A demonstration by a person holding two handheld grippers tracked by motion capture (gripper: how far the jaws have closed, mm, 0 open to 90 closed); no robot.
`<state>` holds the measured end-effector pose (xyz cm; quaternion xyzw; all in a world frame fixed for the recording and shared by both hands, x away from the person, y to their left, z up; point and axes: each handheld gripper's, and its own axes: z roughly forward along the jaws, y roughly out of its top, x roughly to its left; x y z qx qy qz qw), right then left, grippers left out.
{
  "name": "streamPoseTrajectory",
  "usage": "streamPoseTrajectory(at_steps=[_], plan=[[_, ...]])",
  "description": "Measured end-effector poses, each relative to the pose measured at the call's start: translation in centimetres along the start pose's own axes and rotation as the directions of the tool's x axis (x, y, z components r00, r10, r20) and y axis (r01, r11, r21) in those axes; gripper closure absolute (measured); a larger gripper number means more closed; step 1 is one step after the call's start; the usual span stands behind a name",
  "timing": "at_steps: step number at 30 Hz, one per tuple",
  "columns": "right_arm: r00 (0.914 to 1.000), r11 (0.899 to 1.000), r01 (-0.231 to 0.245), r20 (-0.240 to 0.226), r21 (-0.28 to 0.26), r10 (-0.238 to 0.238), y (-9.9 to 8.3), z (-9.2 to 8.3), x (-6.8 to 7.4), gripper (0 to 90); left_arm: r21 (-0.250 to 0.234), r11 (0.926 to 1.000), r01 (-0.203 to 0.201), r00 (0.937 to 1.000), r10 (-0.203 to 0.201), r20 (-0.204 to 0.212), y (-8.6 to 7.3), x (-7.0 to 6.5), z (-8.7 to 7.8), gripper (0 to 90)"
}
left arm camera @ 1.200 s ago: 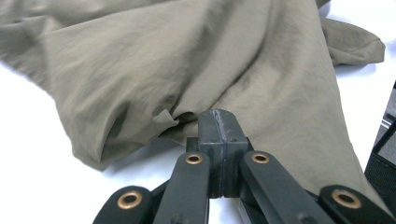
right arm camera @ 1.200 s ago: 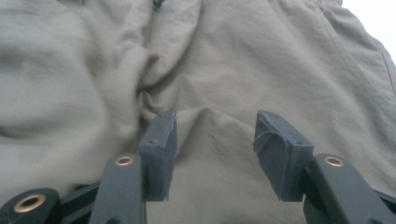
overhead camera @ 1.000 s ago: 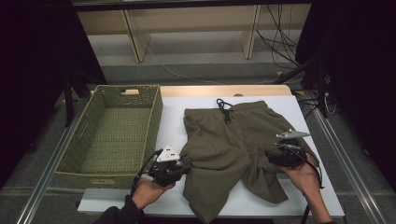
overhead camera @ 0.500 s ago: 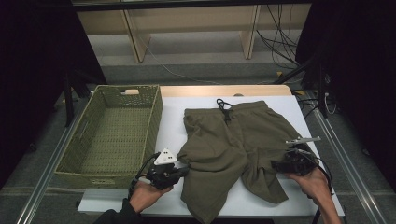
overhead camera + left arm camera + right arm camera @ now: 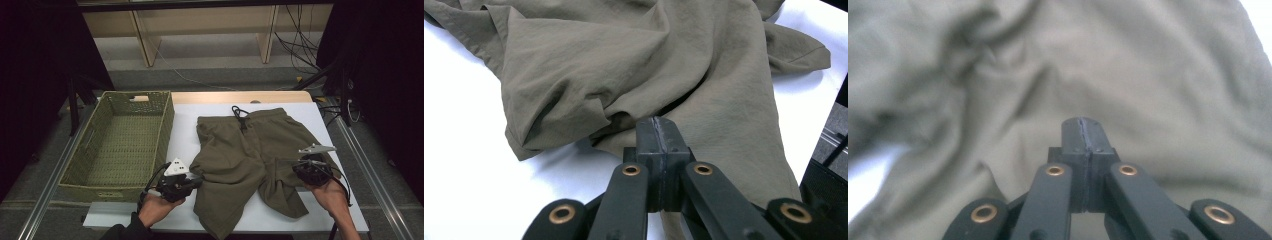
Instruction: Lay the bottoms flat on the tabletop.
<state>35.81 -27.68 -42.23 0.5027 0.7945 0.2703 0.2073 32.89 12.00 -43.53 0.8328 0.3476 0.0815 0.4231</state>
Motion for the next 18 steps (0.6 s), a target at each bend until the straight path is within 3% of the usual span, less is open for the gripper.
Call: streamPoseTrajectory(at_steps=[3, 5, 8, 13, 18], plan=[[0.9999, 1.000, -0.002, -0.012, 0.015, 0.002, 0.4, 0.0, 0.1, 86.5, -0.003, 1.0000, 0.002, 1.0000, -0.002, 0.000, 0.0, 0.1, -0.1, 89.5], [0.9997, 0.999, -0.013, -0.020, 0.041, 0.013, 0.0, 0.2, 0.2, 67.6, 0.000, 1.0000, 0.000, 1.0000, 0.000, -0.002, 0.0, 0.1, -0.1, 89.4], [0.9995, 0.997, -0.022, -0.019, 0.077, 0.024, -1.1, 0.4, -0.1, 53.3, -0.005, 1.0000, -0.002, 1.0000, 0.002, -0.002, 0.0, 0.0, 0.0, 89.5], [0.9945, 0.993, -0.104, 0.023, 0.063, 0.102, -2.2, -0.2, -2.0, 42.2, -0.005, 1.0000, -0.008, 1.0000, 0.008, -0.004, 0.0, 0.1, 0.0, 89.4], [0.9877, 0.984, -0.149, 0.061, 0.098, 0.144, -4.0, -0.6, -3.5, 37.9, -0.005, 1.0000, -0.007, 1.0000, 0.007, -0.007, 0.0, 0.2, 0.0, 89.3]])
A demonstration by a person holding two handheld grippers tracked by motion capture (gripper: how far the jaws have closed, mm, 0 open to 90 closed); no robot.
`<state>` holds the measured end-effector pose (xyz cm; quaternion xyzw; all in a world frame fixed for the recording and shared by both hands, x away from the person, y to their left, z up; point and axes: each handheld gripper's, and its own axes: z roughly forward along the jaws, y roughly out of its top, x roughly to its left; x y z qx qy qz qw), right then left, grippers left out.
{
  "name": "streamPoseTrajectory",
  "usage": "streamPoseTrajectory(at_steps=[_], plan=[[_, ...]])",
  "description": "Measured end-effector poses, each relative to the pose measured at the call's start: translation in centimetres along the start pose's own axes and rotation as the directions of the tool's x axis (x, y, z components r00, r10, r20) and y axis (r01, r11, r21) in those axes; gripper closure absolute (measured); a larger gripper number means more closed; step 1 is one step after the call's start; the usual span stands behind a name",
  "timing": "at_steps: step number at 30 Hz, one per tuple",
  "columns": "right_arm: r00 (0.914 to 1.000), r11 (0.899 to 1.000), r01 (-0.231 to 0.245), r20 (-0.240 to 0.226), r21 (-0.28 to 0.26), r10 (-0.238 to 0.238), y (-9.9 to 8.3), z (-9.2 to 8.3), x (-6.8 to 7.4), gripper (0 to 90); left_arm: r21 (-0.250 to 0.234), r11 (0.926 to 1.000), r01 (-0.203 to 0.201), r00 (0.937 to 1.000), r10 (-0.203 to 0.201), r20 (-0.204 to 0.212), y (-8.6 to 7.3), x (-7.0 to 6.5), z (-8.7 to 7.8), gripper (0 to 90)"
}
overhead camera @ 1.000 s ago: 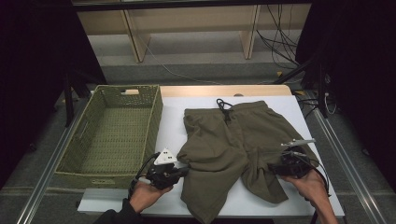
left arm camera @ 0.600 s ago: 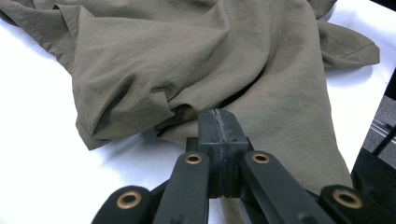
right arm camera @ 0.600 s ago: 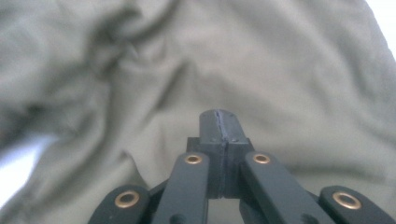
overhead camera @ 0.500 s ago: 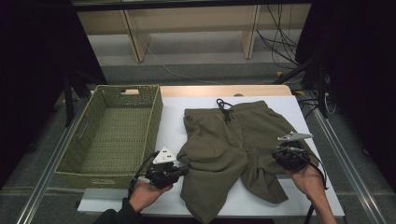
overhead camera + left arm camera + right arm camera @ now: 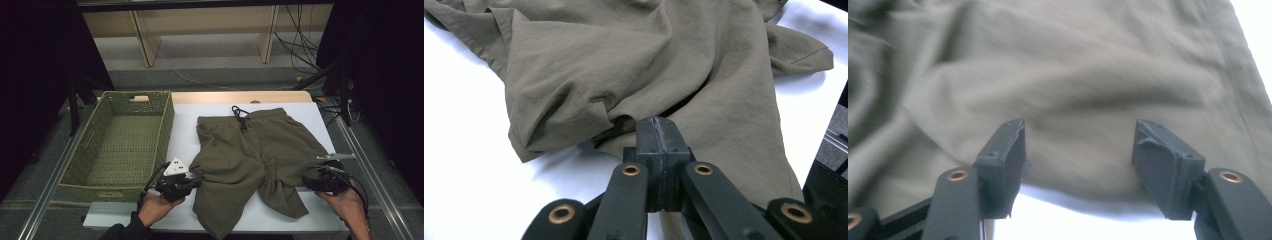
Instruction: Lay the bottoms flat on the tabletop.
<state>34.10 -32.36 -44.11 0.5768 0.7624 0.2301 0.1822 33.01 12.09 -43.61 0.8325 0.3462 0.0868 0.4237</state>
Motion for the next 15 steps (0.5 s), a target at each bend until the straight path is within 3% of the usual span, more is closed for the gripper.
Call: streamPoseTrajectory(at_steps=[5, 8, 15], plan=[[0.9996, 0.999, -0.028, -0.001, 0.019, 0.028, -1.2, -0.3, -1.3, 32.6, 0.004, 1.0000, 0.002, 1.0000, -0.002, -0.002, 0.0, 0.0, 0.2, 89.2], [0.9976, 0.997, -0.070, 0.004, 0.039, 0.070, -1.6, -0.1, -1.9, 32.3, 0.004, 1.0000, 0.001, 1.0000, -0.001, -0.003, 0.0, 0.1, 0.2, 89.1], [0.9986, 0.995, -0.052, -0.003, 0.090, 0.053, -2.7, -0.2, -1.5, 32.4, 0.011, 0.9999, 0.003, 1.0000, -0.003, -0.004, -0.1, 0.1, 0.4, 88.9]])
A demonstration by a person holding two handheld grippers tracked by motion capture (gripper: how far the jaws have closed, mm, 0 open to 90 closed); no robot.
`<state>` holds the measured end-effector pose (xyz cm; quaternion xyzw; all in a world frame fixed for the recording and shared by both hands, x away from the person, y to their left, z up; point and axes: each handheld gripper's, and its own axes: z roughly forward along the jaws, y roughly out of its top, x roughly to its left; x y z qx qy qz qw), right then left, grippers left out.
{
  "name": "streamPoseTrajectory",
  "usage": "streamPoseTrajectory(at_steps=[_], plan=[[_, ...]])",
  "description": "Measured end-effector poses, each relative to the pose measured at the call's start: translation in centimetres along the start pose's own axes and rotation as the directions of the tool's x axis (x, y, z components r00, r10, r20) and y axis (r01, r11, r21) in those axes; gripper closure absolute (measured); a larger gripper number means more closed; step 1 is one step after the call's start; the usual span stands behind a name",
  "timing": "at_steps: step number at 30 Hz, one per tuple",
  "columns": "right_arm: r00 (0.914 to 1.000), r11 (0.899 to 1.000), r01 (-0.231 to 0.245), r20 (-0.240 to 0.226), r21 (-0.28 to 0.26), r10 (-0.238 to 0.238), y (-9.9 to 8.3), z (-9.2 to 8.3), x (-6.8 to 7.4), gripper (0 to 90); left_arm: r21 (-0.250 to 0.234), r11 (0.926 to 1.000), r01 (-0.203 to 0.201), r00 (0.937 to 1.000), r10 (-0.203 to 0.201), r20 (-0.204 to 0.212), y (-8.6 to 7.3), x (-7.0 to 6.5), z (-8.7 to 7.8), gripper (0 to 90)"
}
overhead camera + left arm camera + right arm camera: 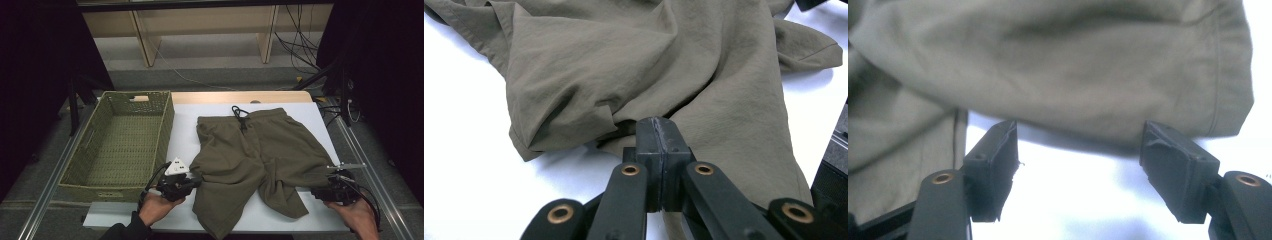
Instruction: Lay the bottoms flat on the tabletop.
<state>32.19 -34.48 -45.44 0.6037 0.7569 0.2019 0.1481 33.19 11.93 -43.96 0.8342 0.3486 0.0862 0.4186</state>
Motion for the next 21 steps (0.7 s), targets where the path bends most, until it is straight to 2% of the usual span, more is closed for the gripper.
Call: streamPoseTrajectory(at_steps=[4, 6, 7, 9, 14, 18, 21], plan=[[1.0000, 1.000, -0.002, 0.006, 0.026, 0.002, -0.2, 0.4, -0.1, 33.9, 0.006, 1.0000, -0.001, 1.0000, 0.001, -0.001, -0.1, 0.0, 0.1, 88.8], [0.9999, 1.000, 0.002, 0.011, 0.030, -0.002, -0.2, 0.6, 0.0, 38.6, 0.003, 1.0000, -0.001, 1.0000, 0.001, 0.000, -0.1, 0.0, 0.1, 88.8], [0.9999, 1.000, 0.001, 0.013, 0.017, -0.001, -0.2, 0.7, 0.0, 44.1, 0.002, 1.0000, -0.003, 1.0000, 0.003, 0.000, -0.1, 0.0, 0.1, 88.7], [0.9995, 1.000, 0.007, 0.031, 0.005, -0.007, 0.1, 0.9, 0.0, 61.2, 0.005, 1.0000, -0.005, 1.0000, 0.005, -0.001, -0.1, 0.0, 0.1, 88.7], [0.9966, 0.999, 0.038, 0.074, -0.030, -0.035, 1.2, 1.1, -0.3, 90.0, 0.006, 1.0000, -0.007, 1.0000, 0.007, -0.001, -0.1, 0.0, 0.2, 88.7], [0.9960, 0.993, 0.041, 0.083, -0.112, -0.032, 2.4, 0.2, -0.6, 90.0, 0.007, 1.0000, -0.006, 1.0000, 0.006, -0.001, -0.1, 0.0, 0.2, 88.7], [0.9971, 0.992, 0.053, 0.061, -0.115, -0.046, 2.7, 0.2, -0.5, 90.0, 0.008, 1.0000, -0.006, 1.0000, 0.006, -0.001, -0.2, 0.0, 0.2, 88.7]])
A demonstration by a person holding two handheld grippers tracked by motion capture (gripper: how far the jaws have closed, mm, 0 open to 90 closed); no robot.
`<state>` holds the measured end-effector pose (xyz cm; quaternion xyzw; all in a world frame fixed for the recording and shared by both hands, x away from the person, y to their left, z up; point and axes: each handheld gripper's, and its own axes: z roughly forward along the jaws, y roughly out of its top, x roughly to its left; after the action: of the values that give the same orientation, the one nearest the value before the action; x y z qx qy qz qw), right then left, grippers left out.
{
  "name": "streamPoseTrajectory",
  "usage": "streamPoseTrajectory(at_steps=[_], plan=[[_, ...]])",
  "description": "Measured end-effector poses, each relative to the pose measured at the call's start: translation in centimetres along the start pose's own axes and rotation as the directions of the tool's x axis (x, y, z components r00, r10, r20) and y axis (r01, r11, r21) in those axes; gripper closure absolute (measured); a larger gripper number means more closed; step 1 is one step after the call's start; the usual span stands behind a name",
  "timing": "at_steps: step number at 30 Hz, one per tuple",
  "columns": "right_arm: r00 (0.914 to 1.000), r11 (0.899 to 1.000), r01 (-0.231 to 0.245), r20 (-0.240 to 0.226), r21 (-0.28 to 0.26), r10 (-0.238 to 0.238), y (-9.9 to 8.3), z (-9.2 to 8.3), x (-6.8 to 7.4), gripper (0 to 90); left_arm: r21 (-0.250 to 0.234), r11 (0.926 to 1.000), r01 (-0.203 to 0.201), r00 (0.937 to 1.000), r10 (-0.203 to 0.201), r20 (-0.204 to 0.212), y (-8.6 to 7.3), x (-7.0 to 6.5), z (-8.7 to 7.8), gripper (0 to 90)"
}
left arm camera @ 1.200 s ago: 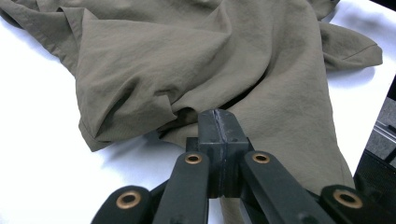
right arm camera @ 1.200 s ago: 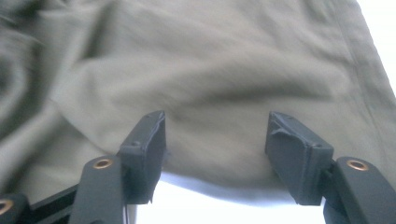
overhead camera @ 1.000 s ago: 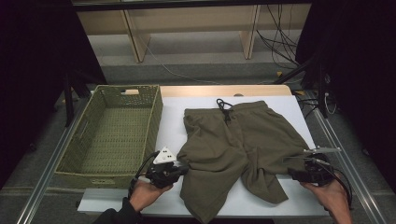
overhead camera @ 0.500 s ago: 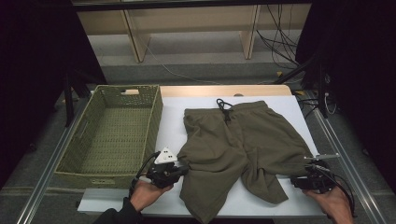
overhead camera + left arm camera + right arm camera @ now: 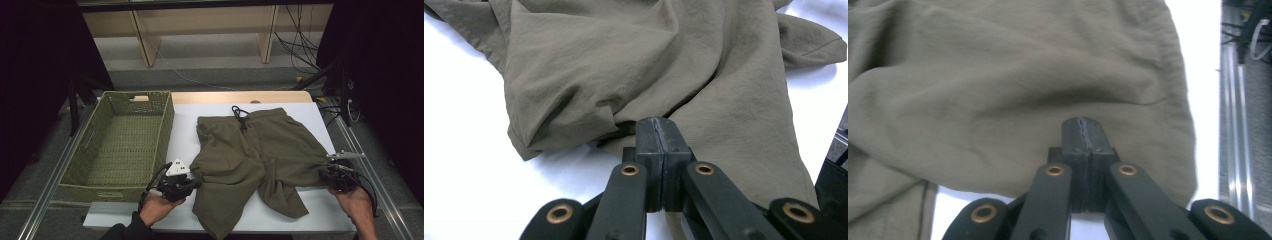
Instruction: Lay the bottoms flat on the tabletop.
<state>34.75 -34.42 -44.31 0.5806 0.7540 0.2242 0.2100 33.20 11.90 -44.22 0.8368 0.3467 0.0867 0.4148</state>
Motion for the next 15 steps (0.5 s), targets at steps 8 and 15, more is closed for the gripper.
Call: streamPoseTrajectory(at_steps=[8, 15], plan=[[0.9921, 0.995, -0.001, -0.125, 0.101, 0.014, -1.0, 1.3, 0.2, 41.3, -0.001, 1.0000, 0.000, 1.0000, 0.000, -0.001, -0.1, -0.1, -0.1, 88.7], [0.9978, 0.994, 0.016, -0.066, 0.107, -0.008, -1.6, 1.3, 0.7, 72.4, 0.000, 1.0000, -0.007, 1.0000, 0.007, -0.001, -0.2, -0.1, -0.1, 88.7]])
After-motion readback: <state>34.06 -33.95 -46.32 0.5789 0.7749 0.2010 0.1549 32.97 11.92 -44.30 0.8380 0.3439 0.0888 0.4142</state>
